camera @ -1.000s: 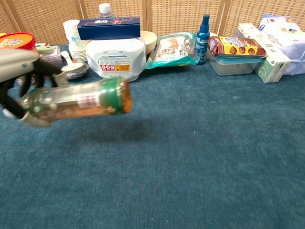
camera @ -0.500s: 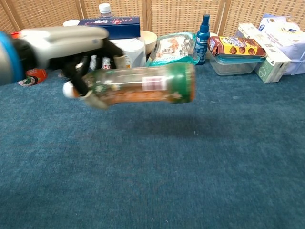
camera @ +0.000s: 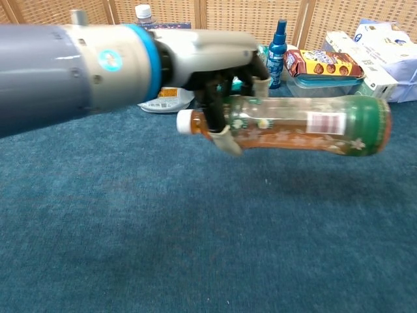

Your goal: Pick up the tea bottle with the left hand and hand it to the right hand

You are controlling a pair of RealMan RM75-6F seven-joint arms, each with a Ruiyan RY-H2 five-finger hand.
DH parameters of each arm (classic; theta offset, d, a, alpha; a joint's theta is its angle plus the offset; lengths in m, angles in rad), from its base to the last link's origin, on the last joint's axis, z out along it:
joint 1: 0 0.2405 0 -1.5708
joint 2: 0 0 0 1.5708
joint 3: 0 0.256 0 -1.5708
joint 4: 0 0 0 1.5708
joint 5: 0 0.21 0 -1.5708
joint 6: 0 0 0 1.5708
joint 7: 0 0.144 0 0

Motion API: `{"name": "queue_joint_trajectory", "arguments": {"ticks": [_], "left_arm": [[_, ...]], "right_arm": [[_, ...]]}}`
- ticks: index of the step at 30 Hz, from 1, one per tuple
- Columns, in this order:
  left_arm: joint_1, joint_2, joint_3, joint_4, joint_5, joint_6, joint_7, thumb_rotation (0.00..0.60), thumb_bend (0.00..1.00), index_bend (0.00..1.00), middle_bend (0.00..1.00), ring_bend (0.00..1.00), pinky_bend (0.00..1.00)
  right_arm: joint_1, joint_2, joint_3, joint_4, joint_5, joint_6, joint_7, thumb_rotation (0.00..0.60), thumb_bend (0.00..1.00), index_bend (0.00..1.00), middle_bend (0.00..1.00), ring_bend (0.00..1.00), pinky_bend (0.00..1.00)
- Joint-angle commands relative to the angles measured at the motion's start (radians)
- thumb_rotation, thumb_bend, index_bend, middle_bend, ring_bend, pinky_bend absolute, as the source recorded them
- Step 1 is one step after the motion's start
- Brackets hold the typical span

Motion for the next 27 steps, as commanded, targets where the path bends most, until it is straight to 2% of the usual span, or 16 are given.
{"name": "queue_joint_trajectory", "arguments": {"ticks": [1, 7, 19, 27], "left_arm": [[-0.039, -0.036, -0.006, 0.006, -0.038, 0.043, 0.027, 0.600, 0.01, 0.56, 0.59, 0.58, 0.58], [-0.078, -0.068, -0.002, 0.038, -0.087, 0.089, 0.034, 0.600, 0.01, 0.56, 0.59, 0.58, 0.58], [-0.125, -0.087, -0.030, 0.093, -0.134, 0.086, -0.019, 0.600, 0.01, 0.56, 0.59, 0.58, 0.58], [-0.149, -0.092, -0.027, 0.101, -0.153, 0.103, -0.027, 0.600, 0.01, 0.56, 0.59, 0.58, 0.58]], "right_arm": [[0.032, -0.019, 0.004, -0.026, 0.047, 0.030, -0.060, 0.547, 0.00, 0.00, 0.00, 0.00, 0.00], [0.064, -0.057, -0.002, -0.026, 0.097, 0.066, -0.114, 0.548, 0.00, 0.00, 0.00, 0.00, 0.00], [0.139, -0.172, -0.010, -0.026, 0.176, 0.128, -0.250, 0.547, 0.00, 0.00, 0.00, 0.00, 0.00], [0.203, -0.235, 0.037, -0.026, 0.272, 0.215, -0.352, 0.546, 0.00, 0.00, 0.00, 0.00, 0.00]]}}
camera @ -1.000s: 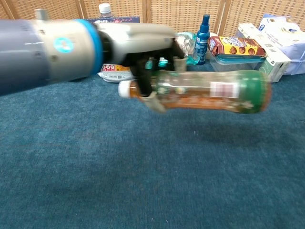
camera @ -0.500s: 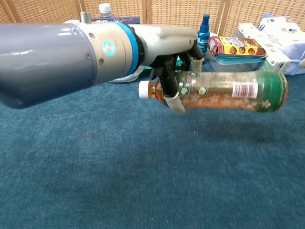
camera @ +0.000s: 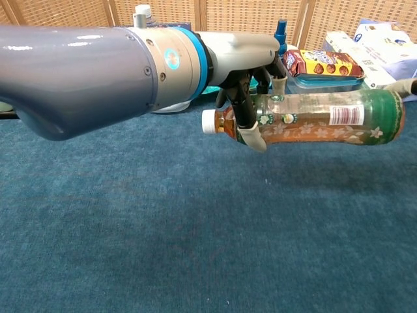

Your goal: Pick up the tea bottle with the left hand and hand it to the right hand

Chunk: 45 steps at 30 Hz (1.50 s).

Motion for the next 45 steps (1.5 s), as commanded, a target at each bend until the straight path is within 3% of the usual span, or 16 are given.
{"name": "queue_joint_trajectory", "arguments": {"ticks": [1, 11, 25, 35, 40, 43, 45], "left_arm": [[-0.005, -0.001, 0.001, 0.004, -0.001, 0.006, -0.007, 0.600, 0.01, 0.56, 0.59, 0.58, 0.58], [-0.035, -0.016, -0.005, 0.034, -0.026, 0.013, -0.024, 0.600, 0.01, 0.56, 0.59, 0.58, 0.58], [-0.071, -0.068, -0.015, 0.072, -0.044, 0.045, -0.034, 0.600, 0.01, 0.56, 0.59, 0.58, 0.58], [-0.076, -0.069, -0.029, 0.056, -0.046, 0.050, -0.051, 0.600, 0.01, 0.56, 0.59, 0.58, 0.58], [-0.078, -0.065, -0.027, 0.052, -0.049, 0.056, -0.050, 0.600, 0.01, 0.56, 0.59, 0.58, 0.58], [-0.077, -0.062, -0.025, 0.046, -0.050, 0.059, -0.052, 0.600, 0.01, 0.56, 0.59, 0.58, 0.58], [-0.076, -0.059, -0.025, 0.043, -0.049, 0.061, -0.054, 0.600, 0.01, 0.56, 0.59, 0.58, 0.58]], "right_arm": [[0.030, -0.023, 0.022, 0.000, 0.041, 0.032, -0.035, 0.546, 0.00, 0.00, 0.00, 0.00, 0.00], [0.093, -0.082, 0.033, 0.000, 0.101, 0.070, -0.063, 0.546, 0.00, 0.00, 0.00, 0.00, 0.00], [0.111, -0.112, -0.017, 0.026, -0.015, 0.087, -0.017, 0.546, 0.00, 0.00, 0.00, 0.00, 0.00], [0.138, -0.110, -0.008, 0.068, -0.021, 0.064, -0.010, 0.547, 0.00, 0.00, 0.00, 0.00, 0.00], [0.155, -0.112, -0.007, 0.102, -0.023, 0.047, -0.011, 0.599, 0.00, 0.00, 0.00, 0.00, 0.00], [0.158, -0.120, -0.013, 0.129, -0.036, 0.047, -0.010, 0.600, 0.00, 0.01, 0.07, 0.03, 0.03], [0.159, -0.125, -0.016, 0.142, -0.041, 0.046, -0.007, 0.600, 0.00, 0.08, 0.16, 0.09, 0.09]]}}
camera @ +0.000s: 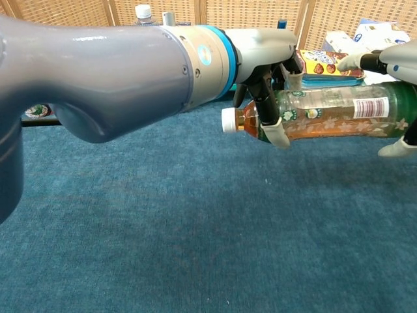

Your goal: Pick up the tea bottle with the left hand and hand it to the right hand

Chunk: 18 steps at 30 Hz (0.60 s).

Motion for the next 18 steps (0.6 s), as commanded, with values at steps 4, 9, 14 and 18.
{"name": "queue_joint_trajectory", "arguments": {"ticks": [4, 9, 14, 18], "left_arm": [[0.000, 0.004, -0.004, -0.008, 0.001, 0.003, -0.008, 0.600, 0.01, 0.56, 0.59, 0.58, 0.58], [-0.002, 0.006, -0.004, -0.013, -0.002, 0.008, -0.008, 0.600, 0.01, 0.56, 0.59, 0.58, 0.58], [-0.004, 0.008, -0.002, -0.016, -0.005, 0.013, -0.007, 0.600, 0.01, 0.56, 0.59, 0.58, 0.58], [-0.005, 0.009, -0.002, -0.014, -0.008, 0.015, -0.007, 0.600, 0.01, 0.56, 0.59, 0.58, 0.58]], "right_arm": [[0.002, -0.024, -0.008, 0.034, -0.013, -0.004, 0.015, 0.600, 0.08, 0.35, 0.33, 0.22, 0.23], [0.001, -0.034, -0.003, 0.037, 0.010, 0.003, 0.017, 0.600, 0.40, 0.53, 0.47, 0.32, 0.31], [-0.004, -0.039, -0.005, 0.038, 0.007, 0.014, 0.026, 0.600, 0.64, 0.65, 0.56, 0.38, 0.35], [-0.006, -0.043, -0.004, 0.035, 0.019, 0.024, 0.022, 0.600, 0.69, 0.70, 0.62, 0.43, 0.41]]}}
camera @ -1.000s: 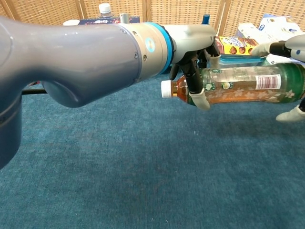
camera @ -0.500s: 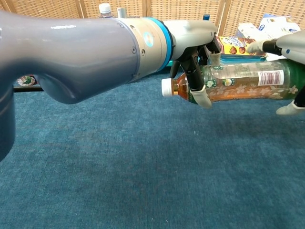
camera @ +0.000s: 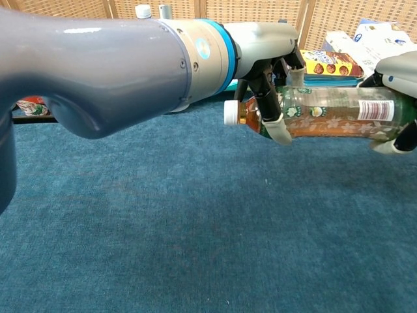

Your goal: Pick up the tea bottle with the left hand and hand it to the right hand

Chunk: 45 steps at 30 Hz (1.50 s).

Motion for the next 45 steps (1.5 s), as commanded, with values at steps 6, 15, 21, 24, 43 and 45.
{"name": "queue_joint_trajectory", "arguments": {"ticks": [6, 15, 21, 24, 43, 45], "left_arm": [[0.000, 0.003, 0.006, -0.006, -0.006, -0.002, -0.001, 0.600, 0.01, 0.52, 0.56, 0.55, 0.58], [0.010, 0.023, 0.012, -0.026, -0.011, -0.024, -0.023, 0.600, 0.01, 0.28, 0.26, 0.28, 0.58], [0.014, 0.036, 0.014, -0.037, -0.011, -0.024, -0.030, 0.600, 0.01, 0.18, 0.13, 0.20, 0.51], [0.017, 0.044, 0.014, -0.044, -0.008, -0.026, -0.037, 0.600, 0.01, 0.14, 0.08, 0.16, 0.46], [0.169, 0.311, 0.061, -0.293, 0.194, 0.006, -0.171, 0.600, 0.00, 0.10, 0.00, 0.09, 0.34], [0.217, 0.376, 0.085, -0.330, 0.257, 0.014, -0.211, 0.600, 0.00, 0.10, 0.00, 0.09, 0.33]], "right_arm": [[-0.005, 0.001, 0.002, 0.004, 0.000, 0.005, 0.018, 0.600, 0.72, 0.71, 0.62, 0.44, 0.42], [-0.016, 0.020, 0.006, 0.014, -0.009, -0.016, 0.075, 0.600, 0.73, 0.71, 0.62, 0.44, 0.42], [-0.019, 0.035, 0.015, 0.017, 0.001, -0.044, 0.119, 0.600, 0.74, 0.71, 0.62, 0.43, 0.42], [-0.021, 0.040, 0.015, 0.024, -0.003, -0.053, 0.137, 0.600, 0.74, 0.71, 0.62, 0.43, 0.42], [-0.077, 0.092, 0.020, 0.105, -0.114, -0.175, 0.463, 0.600, 0.74, 0.71, 0.62, 0.42, 0.42], [-0.085, 0.102, 0.028, 0.117, -0.120, -0.196, 0.521, 0.600, 0.74, 0.71, 0.62, 0.42, 0.42]]}}
